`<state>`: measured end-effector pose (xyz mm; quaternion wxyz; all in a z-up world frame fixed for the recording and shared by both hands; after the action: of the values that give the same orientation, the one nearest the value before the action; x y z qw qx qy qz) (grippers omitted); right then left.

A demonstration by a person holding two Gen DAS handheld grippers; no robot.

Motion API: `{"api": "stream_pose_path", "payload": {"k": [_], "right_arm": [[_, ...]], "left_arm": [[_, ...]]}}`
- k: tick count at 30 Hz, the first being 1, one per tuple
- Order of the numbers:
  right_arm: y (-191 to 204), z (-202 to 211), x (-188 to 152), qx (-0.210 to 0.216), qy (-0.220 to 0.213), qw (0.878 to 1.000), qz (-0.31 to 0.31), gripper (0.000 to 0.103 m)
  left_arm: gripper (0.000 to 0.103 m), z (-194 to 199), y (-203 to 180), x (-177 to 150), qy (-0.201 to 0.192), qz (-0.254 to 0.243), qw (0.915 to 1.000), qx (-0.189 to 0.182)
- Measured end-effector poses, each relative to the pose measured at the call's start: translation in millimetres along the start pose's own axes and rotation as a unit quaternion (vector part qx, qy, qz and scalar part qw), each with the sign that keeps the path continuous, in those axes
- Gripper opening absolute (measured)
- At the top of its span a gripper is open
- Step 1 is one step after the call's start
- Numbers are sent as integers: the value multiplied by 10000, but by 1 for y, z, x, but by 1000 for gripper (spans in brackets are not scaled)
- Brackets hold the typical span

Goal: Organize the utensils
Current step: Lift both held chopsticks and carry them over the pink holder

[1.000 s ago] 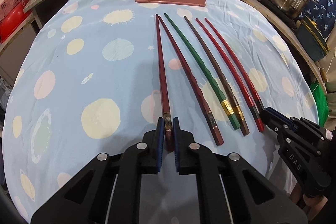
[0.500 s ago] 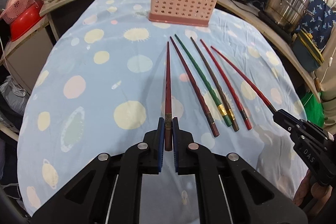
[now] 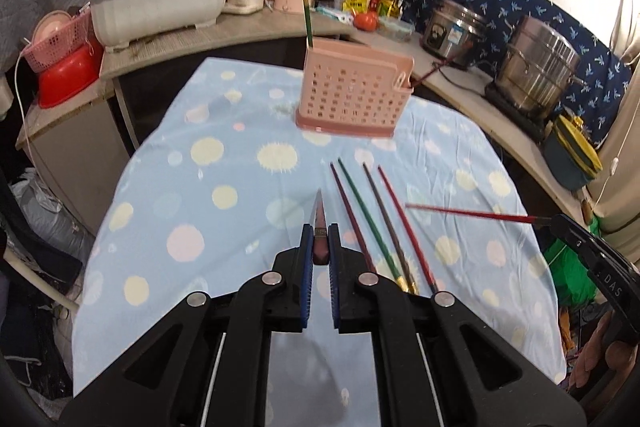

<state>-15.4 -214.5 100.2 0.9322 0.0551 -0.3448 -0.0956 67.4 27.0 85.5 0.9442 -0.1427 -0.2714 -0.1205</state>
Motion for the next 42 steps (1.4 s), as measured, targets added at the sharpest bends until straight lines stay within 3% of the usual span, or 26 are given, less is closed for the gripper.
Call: {"api": "stream_pose_path", "payload": {"k": [9, 20, 32, 37, 42], "right_arm": [[8, 13, 45, 59, -389, 9991, 142, 7], [12, 11, 99, 295, -656, 9973, 157, 7], [17, 10, 220, 163, -1361, 9901, 312, 7], [21, -10, 265, 66, -1465, 9886, 335, 7], [23, -43, 288, -21, -1380, 9899, 324, 7]], "left_arm": [[7, 24, -10, 53, -526, -123, 9985, 46], [7, 31, -22, 113, -847, -311, 9959, 69], [7, 59, -44, 225, -1644, -495, 9849, 201], [7, 52, -48, 270, -1843, -469, 9814, 269], [7, 30, -47, 293, -1871, -478, 9802, 443]]}}
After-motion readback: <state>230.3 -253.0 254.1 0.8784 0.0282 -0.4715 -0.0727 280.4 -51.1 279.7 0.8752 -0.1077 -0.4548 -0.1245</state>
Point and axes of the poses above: each gripper's, at about its wrist camera, not at the fingertips, and z roughly against the way its jaws point, y to its left, x to its top, the point moved 2 cm from there along -z, roughly the way its jaws point, and after that the axes turned 10 degrees about y, right-handed, at the moved point
